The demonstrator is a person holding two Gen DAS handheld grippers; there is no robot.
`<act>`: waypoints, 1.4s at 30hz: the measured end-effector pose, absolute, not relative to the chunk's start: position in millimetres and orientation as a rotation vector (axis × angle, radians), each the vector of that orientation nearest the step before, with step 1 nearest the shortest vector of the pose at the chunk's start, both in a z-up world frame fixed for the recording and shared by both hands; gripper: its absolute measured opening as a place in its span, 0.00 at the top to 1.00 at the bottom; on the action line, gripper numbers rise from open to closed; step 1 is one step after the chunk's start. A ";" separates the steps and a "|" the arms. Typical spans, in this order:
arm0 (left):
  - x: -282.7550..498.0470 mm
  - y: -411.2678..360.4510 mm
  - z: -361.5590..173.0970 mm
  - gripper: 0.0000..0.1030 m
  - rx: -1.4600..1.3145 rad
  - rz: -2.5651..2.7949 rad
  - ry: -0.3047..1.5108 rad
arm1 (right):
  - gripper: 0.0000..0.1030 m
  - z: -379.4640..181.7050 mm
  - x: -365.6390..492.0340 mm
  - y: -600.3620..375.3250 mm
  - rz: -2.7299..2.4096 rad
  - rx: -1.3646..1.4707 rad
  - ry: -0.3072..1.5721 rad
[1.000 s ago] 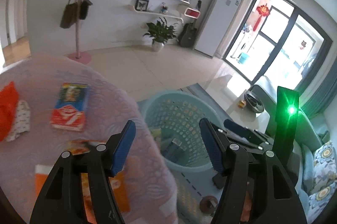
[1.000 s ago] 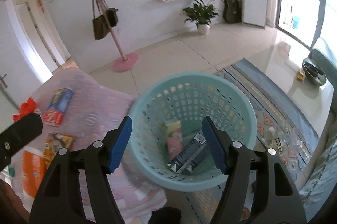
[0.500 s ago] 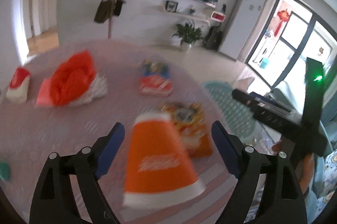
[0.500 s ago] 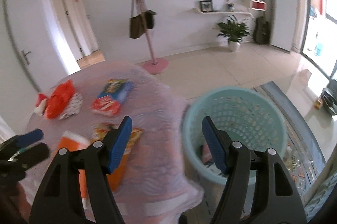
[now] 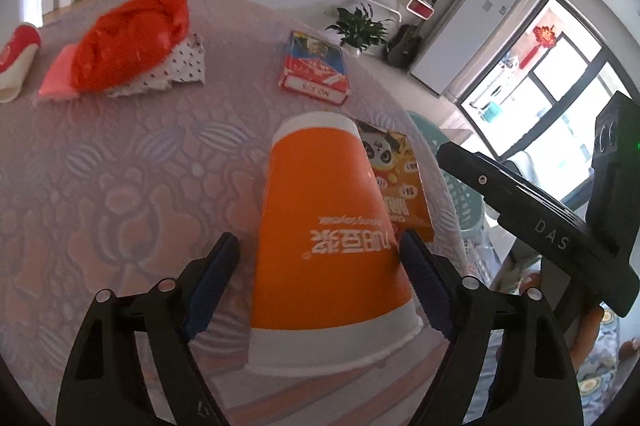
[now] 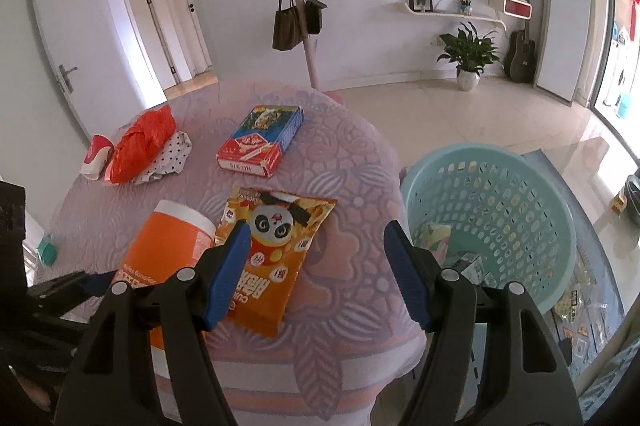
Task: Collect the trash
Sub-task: 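Grasp the orange paper cup with the left tool while the right tool grasps the snack bag, then move both items over the blue basket and open both tools to drop them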
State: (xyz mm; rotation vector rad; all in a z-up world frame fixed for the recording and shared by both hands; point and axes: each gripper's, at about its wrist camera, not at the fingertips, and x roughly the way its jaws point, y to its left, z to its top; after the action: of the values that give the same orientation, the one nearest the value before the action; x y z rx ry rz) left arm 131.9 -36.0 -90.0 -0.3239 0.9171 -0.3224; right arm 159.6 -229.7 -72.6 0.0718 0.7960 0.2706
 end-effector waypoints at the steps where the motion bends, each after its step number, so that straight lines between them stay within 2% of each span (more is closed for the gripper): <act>1: 132.0 -38.1 -89.9 0.25 -0.313 -0.322 0.913 | 0.37 -74.5 160.0 -229.9 0.272 0.075 0.803; 4: 129.5 -40.0 -89.8 0.42 -0.346 -0.370 0.904 | 0.37 -81.9 161.6 -228.3 0.277 0.085 0.827; 10: 116.8 -28.1 -84.6 0.50 -0.357 -0.324 0.857 | 0.37 -93.1 159.1 -213.8 0.316 0.069 0.857; 15: 107.9 -5.0 -71.0 0.50 -0.357 -0.248 0.808 | 0.39 -105.2 160.5 -192.2 0.332 0.025 0.906; 17: 103.9 2.3 -66.7 0.50 -0.378 -0.242 0.795 | 0.45 -107.1 159.1 -182.7 0.298 -0.023 0.889; 20: 100.7 8.0 -63.6 0.50 -0.382 -0.225 0.786 | 0.65 -107.4 157.5 -171.9 0.260 -0.091 0.865; 21: 100.1 9.8 -63.8 0.50 -0.387 -0.224 0.788 | 0.77 -106.8 158.0 -172.9 0.267 -0.082 0.867; 24: 98.7 11.0 -64.9 0.50 -0.391 -0.221 0.790 | 0.90 -106.5 158.4 -177.3 0.268 -0.068 0.864; 28: 97.2 5.1 -61.8 0.50 -0.381 -0.233 0.776 | 0.94 -103.3 159.7 -192.3 0.326 0.037 0.879; 42: 108.2 -15.8 -36.9 0.50 -0.327 -0.282 0.731 | 0.97 -56.6 148.4 -233.3 0.253 0.079 0.745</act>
State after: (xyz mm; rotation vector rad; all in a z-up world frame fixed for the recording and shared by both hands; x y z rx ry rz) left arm 108.2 -15.8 -36.9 -0.3270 0.7309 -0.2824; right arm 148.4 -233.3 -56.6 0.0790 0.7452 0.2527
